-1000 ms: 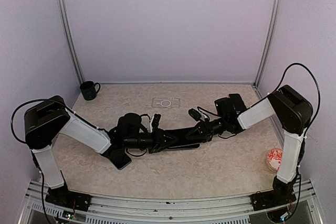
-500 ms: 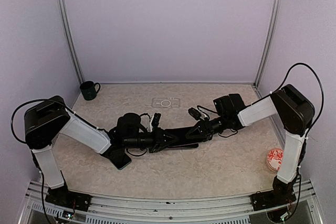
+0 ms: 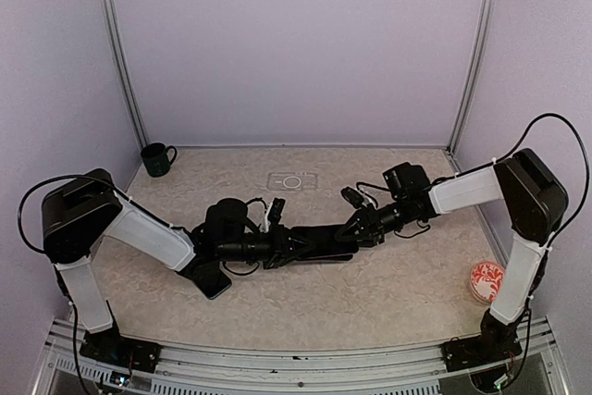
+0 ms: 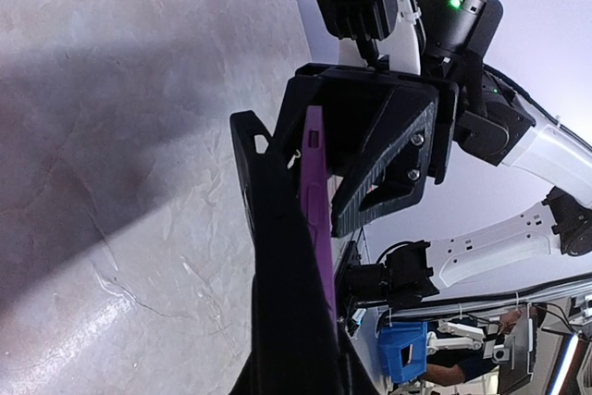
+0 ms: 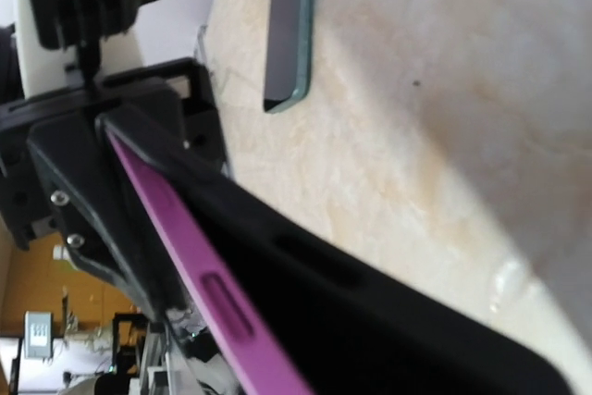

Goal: Put the phone into the phone case
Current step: Pick up the phone with the phone case from the center of the board, then pass from the left arm to the right

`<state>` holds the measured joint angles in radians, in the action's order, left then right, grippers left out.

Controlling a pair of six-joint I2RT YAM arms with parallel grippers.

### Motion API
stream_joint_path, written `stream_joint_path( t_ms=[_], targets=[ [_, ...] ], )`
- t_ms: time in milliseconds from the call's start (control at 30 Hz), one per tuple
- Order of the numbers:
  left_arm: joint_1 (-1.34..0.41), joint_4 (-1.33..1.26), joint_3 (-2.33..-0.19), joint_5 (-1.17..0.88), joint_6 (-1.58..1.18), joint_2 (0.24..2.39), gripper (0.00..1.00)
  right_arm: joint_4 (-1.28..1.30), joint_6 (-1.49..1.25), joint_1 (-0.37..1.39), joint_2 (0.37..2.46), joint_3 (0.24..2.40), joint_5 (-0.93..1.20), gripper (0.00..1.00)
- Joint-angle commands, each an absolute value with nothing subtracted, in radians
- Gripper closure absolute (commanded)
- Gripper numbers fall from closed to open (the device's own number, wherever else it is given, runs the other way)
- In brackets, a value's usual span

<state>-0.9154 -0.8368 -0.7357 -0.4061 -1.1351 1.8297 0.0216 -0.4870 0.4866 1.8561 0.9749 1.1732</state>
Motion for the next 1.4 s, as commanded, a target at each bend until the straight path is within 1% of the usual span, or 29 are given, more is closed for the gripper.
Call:
stream_joint_path(
  t_ms=[0,200,300,467,600,733,967,1100,1200,1300,1367],
  targets=[
    [-0.912,-0.829,-0.747,-0.410,-1.062,1.761,0.94,0.162,-0.440,0.455,1.769,0.990,1.106,0.61],
    [-0.896,-0.725,-0.749,-0.376,-0.983,1.700,0.94,0.249,-0.411,0.447,1.674,0.997,1.081,0.55],
    [-0.893,-0.713,-0.741,-0.372,-0.966,1.678,0.94,0.299,-0.390,0.439,1.641,1.009,1.074,0.54],
    [-0.887,-0.706,-0.730,-0.380,-0.943,1.657,0.95,0.301,-0.382,0.426,1.586,0.998,1.075,0.54],
    [-0.876,-0.701,-0.713,-0.385,-0.921,1.631,0.95,0.227,-0.414,0.414,1.545,0.963,1.136,0.54],
    [-0.857,-0.704,-0.689,-0.386,-0.916,1.603,0.98,0.187,-0.427,0.407,1.508,0.949,1.164,0.54],
    [-0.850,-0.710,-0.686,-0.428,-0.874,1.572,0.98,0.147,-0.434,0.406,1.509,0.930,1.116,0.53],
    [-0.850,-0.734,-0.681,-0.473,-0.852,1.552,0.98,0.047,-0.459,0.405,1.497,0.880,1.087,0.50],
    [-0.850,-0.799,-0.662,-0.518,-0.853,1.535,0.98,-0.085,-0.475,0.406,1.452,0.812,1.065,0.47],
    [-0.850,-0.853,-0.647,-0.564,-0.858,1.521,0.98,-0.199,-0.482,0.406,1.373,0.749,1.016,0.41],
    [-0.852,-0.878,-0.643,-0.589,-0.859,1.514,0.98,-0.222,-0.474,0.406,1.345,0.738,1.023,0.37]
  ],
)
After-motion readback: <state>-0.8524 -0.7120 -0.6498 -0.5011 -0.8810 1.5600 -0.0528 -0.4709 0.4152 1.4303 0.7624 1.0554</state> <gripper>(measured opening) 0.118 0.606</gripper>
